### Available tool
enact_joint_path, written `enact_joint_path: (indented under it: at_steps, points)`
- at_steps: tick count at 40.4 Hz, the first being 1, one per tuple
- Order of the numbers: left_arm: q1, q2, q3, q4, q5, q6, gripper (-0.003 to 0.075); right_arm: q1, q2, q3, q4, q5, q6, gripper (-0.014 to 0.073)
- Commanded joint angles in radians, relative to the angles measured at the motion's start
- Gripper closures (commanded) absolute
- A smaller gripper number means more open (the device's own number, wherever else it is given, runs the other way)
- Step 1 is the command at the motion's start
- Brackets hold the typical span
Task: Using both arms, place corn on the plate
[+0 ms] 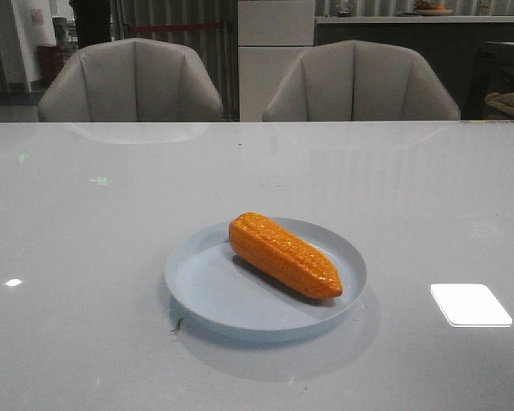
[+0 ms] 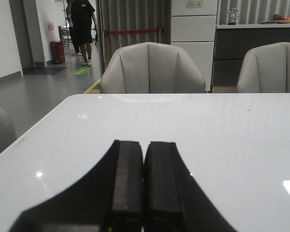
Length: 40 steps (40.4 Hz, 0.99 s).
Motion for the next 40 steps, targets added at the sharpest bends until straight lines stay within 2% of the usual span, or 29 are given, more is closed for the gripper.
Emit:
enact_joint_path:
  at_steps: [1, 6, 13, 17, 27, 40]
  points:
    - [-0.007, -0.022, 0.038, -0.009, -0.079, -0.009, 0.0627, -0.008, 0.001, -0.025, 0.01, -0.093, -0.001, 0.0527]
    - [-0.007, -0.022, 0.038, -0.009, -0.079, -0.009, 0.0627, -0.008, 0.001, -0.025, 0.009, -0.142, -0.001, 0.0527]
    - [-0.007, -0.022, 0.038, -0.009, -0.079, -0.009, 0.0627, -0.008, 0.0, -0.022, -0.016, -0.369, -0.001, 0.0536]
    - [-0.007, -0.022, 0.038, -0.009, -0.079, -0.009, 0.0627, -0.008, -0.005, -0.004, -0.031, -0.45, -0.001, 0.0536]
    - [-0.007, -0.022, 0.038, -0.009, -0.079, -0.009, 0.0627, -0.008, -0.081, 0.176, -0.031, -0.642, -0.001, 0.0536]
    - [-0.007, -0.022, 0.038, -0.009, -0.079, -0.009, 0.0627, -0.008, -0.165, 0.378, -0.031, -0.751, -0.001, 0.0536]
